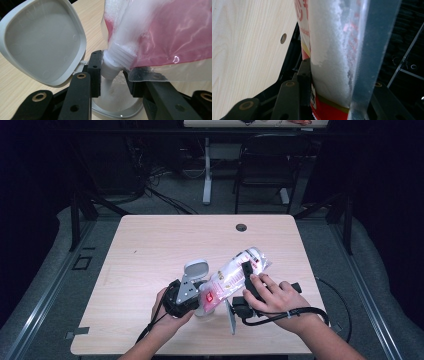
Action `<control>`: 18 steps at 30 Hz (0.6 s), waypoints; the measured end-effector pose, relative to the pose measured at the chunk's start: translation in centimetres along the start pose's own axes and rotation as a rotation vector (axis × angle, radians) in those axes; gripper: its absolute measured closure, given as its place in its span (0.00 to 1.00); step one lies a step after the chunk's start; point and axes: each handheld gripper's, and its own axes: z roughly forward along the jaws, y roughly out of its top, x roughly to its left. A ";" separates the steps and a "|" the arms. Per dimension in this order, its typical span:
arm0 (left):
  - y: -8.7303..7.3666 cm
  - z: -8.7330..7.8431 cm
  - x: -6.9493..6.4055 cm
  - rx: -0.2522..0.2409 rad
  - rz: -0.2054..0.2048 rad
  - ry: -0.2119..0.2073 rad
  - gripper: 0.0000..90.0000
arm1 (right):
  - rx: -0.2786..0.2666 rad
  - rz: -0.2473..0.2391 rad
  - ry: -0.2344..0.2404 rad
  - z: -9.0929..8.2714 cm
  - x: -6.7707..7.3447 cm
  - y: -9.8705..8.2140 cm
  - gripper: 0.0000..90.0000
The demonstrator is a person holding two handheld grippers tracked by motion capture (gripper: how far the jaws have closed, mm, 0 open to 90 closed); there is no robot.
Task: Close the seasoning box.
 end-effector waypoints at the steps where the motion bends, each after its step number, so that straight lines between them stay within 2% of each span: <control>1: 0.0 0.0 0.0 -0.001 0.000 0.001 0.77 | -0.001 -0.001 -0.001 0.0 0.0 0.0 0.69; 12: 0.0 0.0 -0.1 -0.006 0.005 -0.002 0.77 | 0.008 -0.013 0.004 -0.1 -0.2 0.1 0.71; 18: 0.0 0.0 -0.1 -0.008 0.006 -0.003 0.77 | 0.003 -0.004 0.007 -0.1 -0.2 0.1 0.72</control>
